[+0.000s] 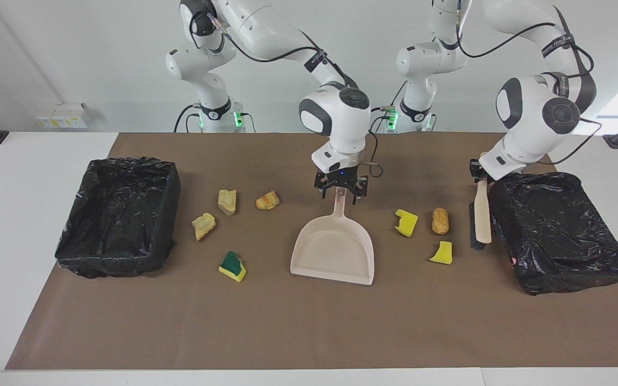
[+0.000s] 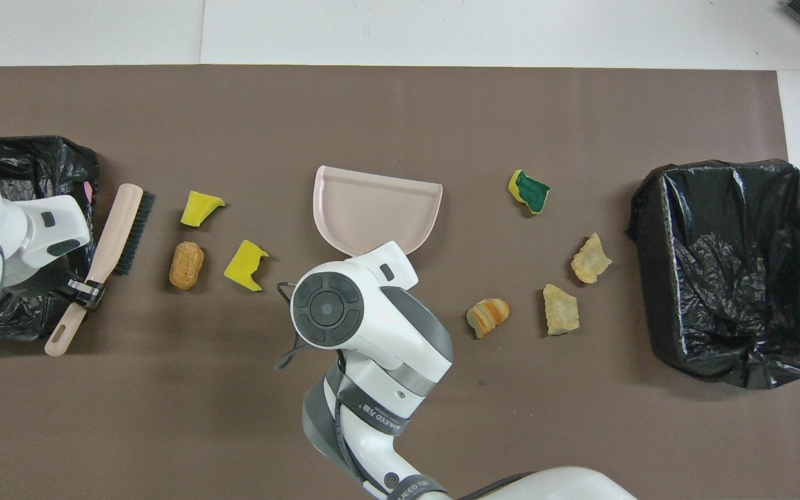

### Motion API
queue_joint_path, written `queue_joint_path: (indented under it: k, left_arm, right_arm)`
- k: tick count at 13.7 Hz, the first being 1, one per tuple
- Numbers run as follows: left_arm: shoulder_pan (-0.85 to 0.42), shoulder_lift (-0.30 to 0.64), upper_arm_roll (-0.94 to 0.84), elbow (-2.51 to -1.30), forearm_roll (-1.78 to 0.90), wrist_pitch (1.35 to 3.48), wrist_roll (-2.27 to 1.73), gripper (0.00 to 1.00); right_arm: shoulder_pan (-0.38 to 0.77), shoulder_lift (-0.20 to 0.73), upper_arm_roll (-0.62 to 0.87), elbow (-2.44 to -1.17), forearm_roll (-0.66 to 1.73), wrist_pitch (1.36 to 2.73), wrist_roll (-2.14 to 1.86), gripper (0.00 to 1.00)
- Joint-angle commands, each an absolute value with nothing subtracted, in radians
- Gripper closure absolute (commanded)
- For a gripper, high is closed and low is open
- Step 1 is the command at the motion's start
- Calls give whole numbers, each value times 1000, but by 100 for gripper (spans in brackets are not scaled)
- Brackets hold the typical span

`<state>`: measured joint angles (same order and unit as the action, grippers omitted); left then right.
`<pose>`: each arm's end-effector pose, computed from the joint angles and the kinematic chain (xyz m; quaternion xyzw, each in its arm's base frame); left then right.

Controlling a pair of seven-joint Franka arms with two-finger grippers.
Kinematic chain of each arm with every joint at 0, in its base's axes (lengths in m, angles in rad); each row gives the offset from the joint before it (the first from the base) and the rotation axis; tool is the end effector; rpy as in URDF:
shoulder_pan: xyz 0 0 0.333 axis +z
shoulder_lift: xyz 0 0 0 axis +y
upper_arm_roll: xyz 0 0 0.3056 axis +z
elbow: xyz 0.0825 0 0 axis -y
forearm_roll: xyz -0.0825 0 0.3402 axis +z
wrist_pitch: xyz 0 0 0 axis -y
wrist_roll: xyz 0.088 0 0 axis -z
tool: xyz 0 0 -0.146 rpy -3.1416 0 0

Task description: Sweep and dump trash in bin

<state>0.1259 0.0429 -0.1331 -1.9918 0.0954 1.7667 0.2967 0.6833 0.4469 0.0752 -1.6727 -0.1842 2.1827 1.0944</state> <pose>0.4832 0.0089 0.3929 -0.9763 0.1654 0.1379 0.0226 0.4744 0.4259 0.3270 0.9902 -0.1210 0.0682 0.0106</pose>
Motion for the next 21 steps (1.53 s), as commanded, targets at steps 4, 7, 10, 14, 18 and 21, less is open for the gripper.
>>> queue_joint_path:
  k: [4, 7, 10, 14, 18, 21]
  left_arm:
    - [121, 23, -132, -2013, 117, 1787, 296, 100]
    - [121, 32, -132, -2011, 138, 1839, 293, 100]
    - [121, 43, -132, -2014, 141, 1859, 240, 100]
    - [104, 55, -135, -2039, 132, 1864, 57, 100]
    - [98, 17, -140, -2097, 120, 1783, -21, 100]
    - [78, -3, -140, -2132, 61, 1801, -49, 100]
  right_arm:
    - [693, 454, 72, -1664, -216, 2155, 1105, 100]
    - [683, 408, 74, -1680, -203, 2125, 1027, 100]
    - [646, 350, 72, -1681, -181, 2056, 803, 100]
    - [592, 252, 72, -1730, -131, 2005, 456, 100]
    - [517, 221, 72, -1735, -104, 1922, 98, 100]
    - [450, 219, 72, -1735, -103, 1904, -237, 100]
